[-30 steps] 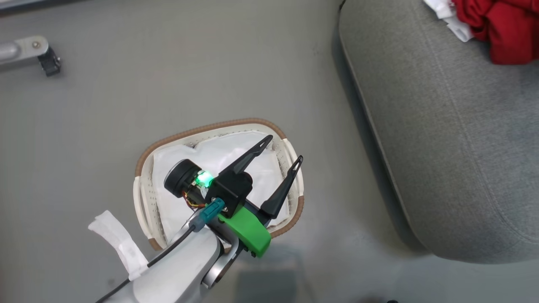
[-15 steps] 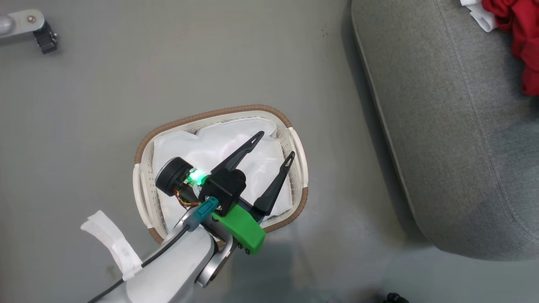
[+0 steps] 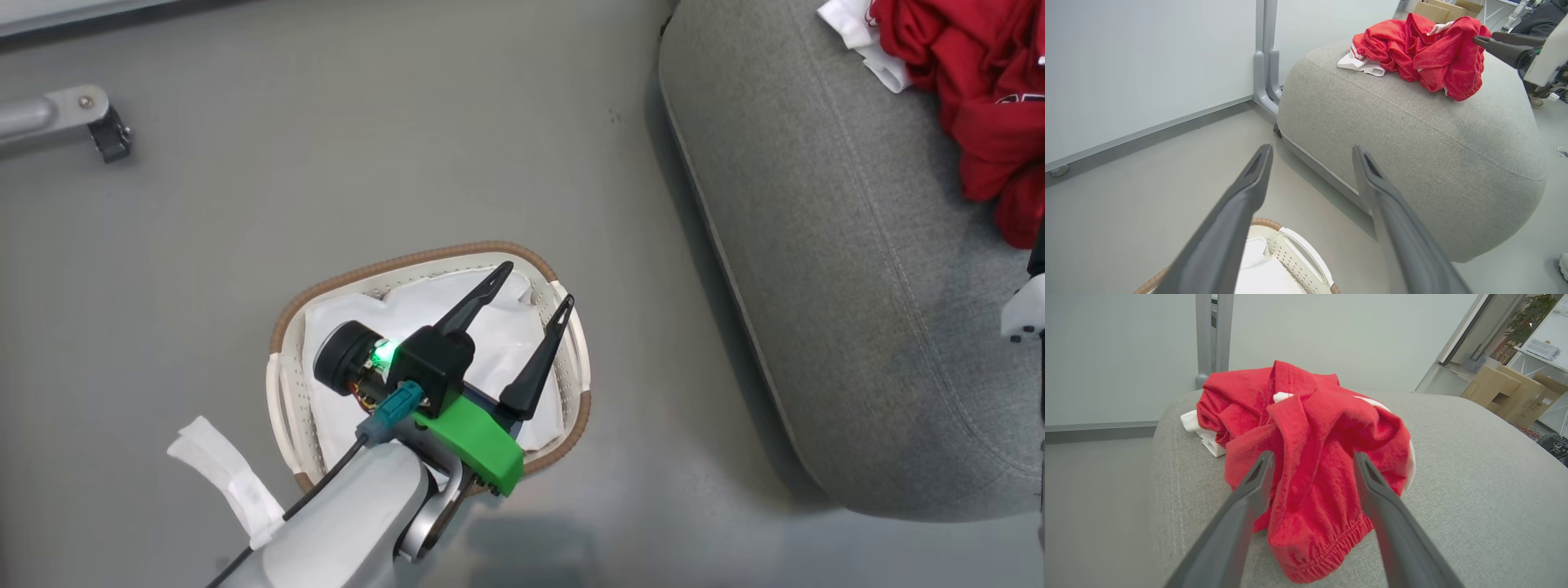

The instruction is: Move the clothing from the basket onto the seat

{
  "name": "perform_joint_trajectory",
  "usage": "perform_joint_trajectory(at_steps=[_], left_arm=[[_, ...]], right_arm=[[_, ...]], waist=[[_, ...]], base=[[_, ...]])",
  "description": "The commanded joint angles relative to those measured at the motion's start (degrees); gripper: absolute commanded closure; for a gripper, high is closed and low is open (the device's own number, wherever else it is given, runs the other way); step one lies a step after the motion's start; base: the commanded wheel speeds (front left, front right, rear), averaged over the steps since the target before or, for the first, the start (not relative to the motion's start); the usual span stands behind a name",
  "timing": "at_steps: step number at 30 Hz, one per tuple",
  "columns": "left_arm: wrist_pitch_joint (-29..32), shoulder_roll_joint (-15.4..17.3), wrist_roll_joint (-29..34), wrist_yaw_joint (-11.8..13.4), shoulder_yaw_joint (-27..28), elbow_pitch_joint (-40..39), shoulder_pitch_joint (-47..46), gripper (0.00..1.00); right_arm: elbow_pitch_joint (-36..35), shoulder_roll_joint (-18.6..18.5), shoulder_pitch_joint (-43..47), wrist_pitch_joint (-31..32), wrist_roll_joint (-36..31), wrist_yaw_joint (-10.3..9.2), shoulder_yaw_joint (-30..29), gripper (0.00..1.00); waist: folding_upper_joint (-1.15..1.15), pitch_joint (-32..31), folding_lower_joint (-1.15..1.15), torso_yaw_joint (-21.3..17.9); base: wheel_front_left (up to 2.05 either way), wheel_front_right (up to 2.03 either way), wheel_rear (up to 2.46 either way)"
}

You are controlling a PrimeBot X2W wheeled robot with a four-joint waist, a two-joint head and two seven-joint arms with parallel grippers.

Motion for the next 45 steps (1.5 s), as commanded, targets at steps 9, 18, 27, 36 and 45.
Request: perform_joint_trajectory(at_steps=[9,18,27,36,45], left_arm=[[-0.85,-3.45,-0.95,-0.39,7.31,1.15,5.89,0.00],[-0.82,-5.66,1.57,-1.94,17.76,2.40,15.24,0.00],[-0.82,-6.89,5.05,-1.47,27.00,2.24,22.51,0.00],[-0.82,-7.82,9.76,-2.10,36.26,-0.80,30.74,0.00],[-0.82,-8.83,11.79,-4.00,40.63,-2.02,34.90,0.00]], right_arm=[[-3.98,-0.17,5.66,-0.27,0.17,-0.08,3.15,0.00],[-6.77,2.96,9.23,-0.27,1.25,-0.08,7.10,0.00],[-10.30,7.49,15.33,-0.28,3.36,-0.08,16.82,0.00],[-13.41,9.47,24.24,-0.28,6.73,-0.08,23.92,0.00],[-15.99,9.51,29.43,-0.28,11.56,-0.08,26.09,0.00]], waist=[[0.00,-9.83,0.00,4.01],[0.00,-16.82,0.00,9.39],[0.00,-20.86,0.00,13.28],[0.00,-23.56,0.00,13.62],[0.00,-24.48,0.00,12.26]], base=[[0.00,0.00,0.00],[0.00,0.00,0.00],[0.00,0.00,0.00],[0.00,0.00,0.00],[0.00,0.00,0.00]])
